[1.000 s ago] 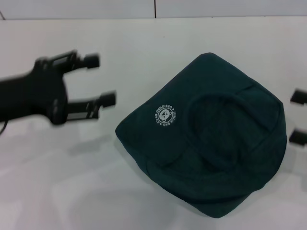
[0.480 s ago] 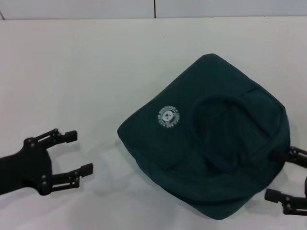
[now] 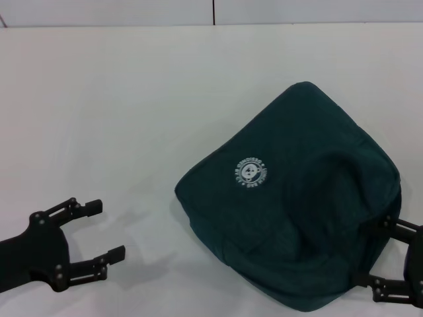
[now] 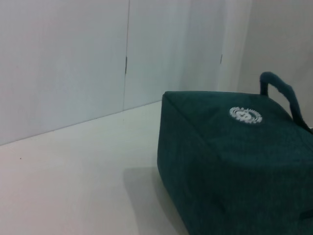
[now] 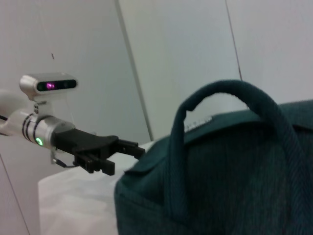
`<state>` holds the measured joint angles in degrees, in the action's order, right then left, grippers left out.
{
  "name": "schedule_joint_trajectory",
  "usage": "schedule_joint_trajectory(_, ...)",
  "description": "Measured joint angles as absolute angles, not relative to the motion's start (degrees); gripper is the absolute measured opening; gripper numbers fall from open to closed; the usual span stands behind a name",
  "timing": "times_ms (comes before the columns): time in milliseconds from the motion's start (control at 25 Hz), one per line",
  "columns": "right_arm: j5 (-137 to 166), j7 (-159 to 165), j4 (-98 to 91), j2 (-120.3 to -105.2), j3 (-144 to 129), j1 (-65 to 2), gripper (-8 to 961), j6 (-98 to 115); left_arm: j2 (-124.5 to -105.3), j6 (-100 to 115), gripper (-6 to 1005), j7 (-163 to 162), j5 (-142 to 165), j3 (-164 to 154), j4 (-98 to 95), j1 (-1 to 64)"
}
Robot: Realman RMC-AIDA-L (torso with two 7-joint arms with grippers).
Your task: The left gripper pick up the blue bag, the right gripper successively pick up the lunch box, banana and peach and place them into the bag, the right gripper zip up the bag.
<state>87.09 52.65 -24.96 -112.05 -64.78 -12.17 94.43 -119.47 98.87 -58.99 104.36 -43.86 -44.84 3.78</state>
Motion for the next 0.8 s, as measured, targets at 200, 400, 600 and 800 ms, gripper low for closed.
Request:
schedule_joint_trajectory(200, 87.0, 51.4, -25.1, -111.97, -63.9, -11.9, 872, 96.9, -119.50, 99.6, 890, -58.8, 104.5, -44.2, -44.9, 3.8)
schedule_joint_trajectory(400, 87.0, 48.4, -25.1, -111.65, -61.5, -10.0, 872, 99.3, -119.48, 102.0, 890, -57.7, 104.5, -44.0, -44.9, 3.9)
schedule_joint_trajectory(600, 87.3, 47.1, -25.2, -111.49, -58.9, -8.7, 872, 101.5, -119.39, 102.6, 890, -57.3, 104.5, -44.0, -44.6, 4.3)
schedule_joint_trajectory(800, 88.1, 47.0, -25.2, -111.60, -59.3, -8.8, 872, 102.1, -119.35, 102.7, 890, -57.3, 104.5, -44.0, -44.7, 4.4)
